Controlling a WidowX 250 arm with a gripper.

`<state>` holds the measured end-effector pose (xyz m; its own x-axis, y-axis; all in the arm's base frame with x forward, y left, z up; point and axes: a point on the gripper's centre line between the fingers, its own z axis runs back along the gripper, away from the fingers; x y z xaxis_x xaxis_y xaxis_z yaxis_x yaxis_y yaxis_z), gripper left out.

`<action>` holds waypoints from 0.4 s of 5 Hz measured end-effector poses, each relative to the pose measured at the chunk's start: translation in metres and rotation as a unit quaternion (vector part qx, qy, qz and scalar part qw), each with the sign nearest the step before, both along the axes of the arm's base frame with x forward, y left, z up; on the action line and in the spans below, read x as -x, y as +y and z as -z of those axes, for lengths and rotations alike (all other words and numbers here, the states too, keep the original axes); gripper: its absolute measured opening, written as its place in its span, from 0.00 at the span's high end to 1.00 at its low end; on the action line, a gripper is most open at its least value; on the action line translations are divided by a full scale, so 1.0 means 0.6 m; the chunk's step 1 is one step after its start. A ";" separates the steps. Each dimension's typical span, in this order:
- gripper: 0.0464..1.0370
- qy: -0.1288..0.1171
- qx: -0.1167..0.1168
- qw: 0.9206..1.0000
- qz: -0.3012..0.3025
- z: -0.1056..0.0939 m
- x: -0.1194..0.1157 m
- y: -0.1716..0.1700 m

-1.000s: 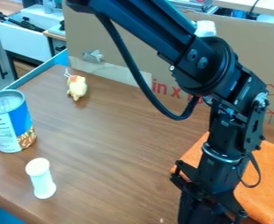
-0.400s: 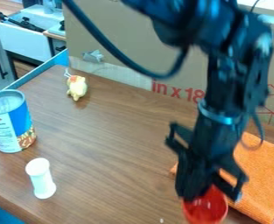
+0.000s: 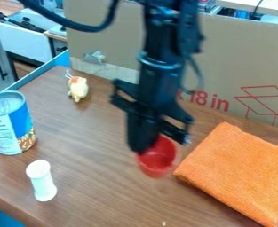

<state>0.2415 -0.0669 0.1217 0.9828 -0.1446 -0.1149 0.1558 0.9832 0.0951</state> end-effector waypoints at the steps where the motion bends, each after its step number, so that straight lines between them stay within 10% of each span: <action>1: 0.96 0.006 -0.010 0.998 -0.057 0.009 -0.006 0.067; 2: 0.96 0.039 -0.010 0.994 -0.104 0.035 0.001 0.126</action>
